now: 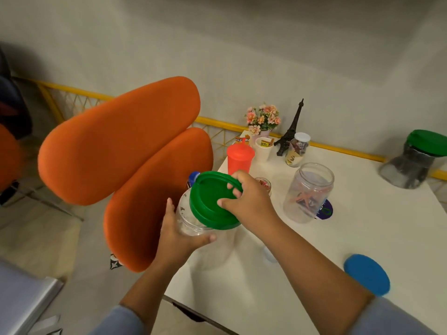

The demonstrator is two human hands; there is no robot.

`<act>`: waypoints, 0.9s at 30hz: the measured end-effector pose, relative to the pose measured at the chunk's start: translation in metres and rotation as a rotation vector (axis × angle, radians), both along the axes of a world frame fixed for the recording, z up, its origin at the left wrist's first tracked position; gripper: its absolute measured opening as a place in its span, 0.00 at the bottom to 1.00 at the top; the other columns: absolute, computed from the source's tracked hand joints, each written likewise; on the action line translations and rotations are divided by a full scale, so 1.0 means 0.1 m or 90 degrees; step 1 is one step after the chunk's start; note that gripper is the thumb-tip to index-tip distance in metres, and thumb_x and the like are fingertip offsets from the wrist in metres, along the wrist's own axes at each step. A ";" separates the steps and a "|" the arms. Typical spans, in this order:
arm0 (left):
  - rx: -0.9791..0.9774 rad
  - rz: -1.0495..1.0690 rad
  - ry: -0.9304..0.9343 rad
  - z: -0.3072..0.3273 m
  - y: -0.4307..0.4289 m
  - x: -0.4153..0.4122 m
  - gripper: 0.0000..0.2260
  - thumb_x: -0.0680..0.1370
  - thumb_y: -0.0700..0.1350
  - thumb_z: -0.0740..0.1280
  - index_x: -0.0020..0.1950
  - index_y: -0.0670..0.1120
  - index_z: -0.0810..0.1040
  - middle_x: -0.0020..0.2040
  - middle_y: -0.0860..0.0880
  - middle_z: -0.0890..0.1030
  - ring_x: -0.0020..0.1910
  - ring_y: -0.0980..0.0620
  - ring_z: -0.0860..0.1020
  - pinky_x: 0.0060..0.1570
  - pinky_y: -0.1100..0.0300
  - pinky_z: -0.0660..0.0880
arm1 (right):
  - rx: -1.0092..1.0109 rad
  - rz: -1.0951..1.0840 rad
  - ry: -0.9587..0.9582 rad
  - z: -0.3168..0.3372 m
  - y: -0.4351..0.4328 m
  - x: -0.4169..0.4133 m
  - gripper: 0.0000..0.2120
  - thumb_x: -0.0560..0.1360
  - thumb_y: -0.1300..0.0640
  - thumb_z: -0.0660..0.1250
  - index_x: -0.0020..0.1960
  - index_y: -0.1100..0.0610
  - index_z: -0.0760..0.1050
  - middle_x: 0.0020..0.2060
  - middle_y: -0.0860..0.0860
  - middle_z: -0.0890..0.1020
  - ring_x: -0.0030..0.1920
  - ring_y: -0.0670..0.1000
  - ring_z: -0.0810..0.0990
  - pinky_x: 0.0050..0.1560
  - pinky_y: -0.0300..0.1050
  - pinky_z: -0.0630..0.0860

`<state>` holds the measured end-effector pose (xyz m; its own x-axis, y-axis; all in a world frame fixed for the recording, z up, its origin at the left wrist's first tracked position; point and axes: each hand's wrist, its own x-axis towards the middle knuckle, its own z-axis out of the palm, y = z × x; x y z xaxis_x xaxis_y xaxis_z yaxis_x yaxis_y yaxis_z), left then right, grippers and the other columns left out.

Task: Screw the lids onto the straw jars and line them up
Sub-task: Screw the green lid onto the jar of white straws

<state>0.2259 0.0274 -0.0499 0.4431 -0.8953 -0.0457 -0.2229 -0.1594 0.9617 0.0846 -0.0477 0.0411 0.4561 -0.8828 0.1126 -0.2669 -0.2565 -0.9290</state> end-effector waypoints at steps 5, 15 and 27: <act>-0.122 -0.065 0.012 -0.10 -0.08 0.07 0.40 0.54 0.48 0.82 0.62 0.62 0.69 0.59 0.59 0.78 0.60 0.59 0.76 0.54 0.63 0.76 | -0.029 0.039 0.062 -0.03 -0.05 0.19 0.14 0.68 0.63 0.71 0.48 0.53 0.70 0.41 0.40 0.73 0.51 0.46 0.76 0.54 0.40 0.76; -0.125 -0.065 0.072 -0.17 -0.11 0.10 0.41 0.52 0.50 0.81 0.60 0.64 0.68 0.56 0.65 0.77 0.58 0.64 0.75 0.49 0.70 0.75 | -0.030 0.089 0.198 -0.13 -0.10 0.30 0.17 0.68 0.61 0.72 0.53 0.54 0.70 0.46 0.46 0.75 0.56 0.49 0.77 0.57 0.51 0.77; -0.141 -0.143 0.076 -0.16 0.19 -0.13 0.39 0.54 0.37 0.80 0.57 0.65 0.71 0.55 0.64 0.79 0.56 0.61 0.78 0.46 0.68 0.77 | -0.062 0.081 0.310 -0.08 0.19 0.02 0.17 0.67 0.57 0.72 0.33 0.48 0.62 0.29 0.44 0.69 0.31 0.45 0.68 0.39 0.45 0.69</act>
<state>0.2126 0.0464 -0.0664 0.2370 -0.9638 0.1219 -0.1128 0.0974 0.9888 0.0868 -0.0285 0.0327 0.5790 -0.8131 -0.0606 -0.6239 -0.3939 -0.6750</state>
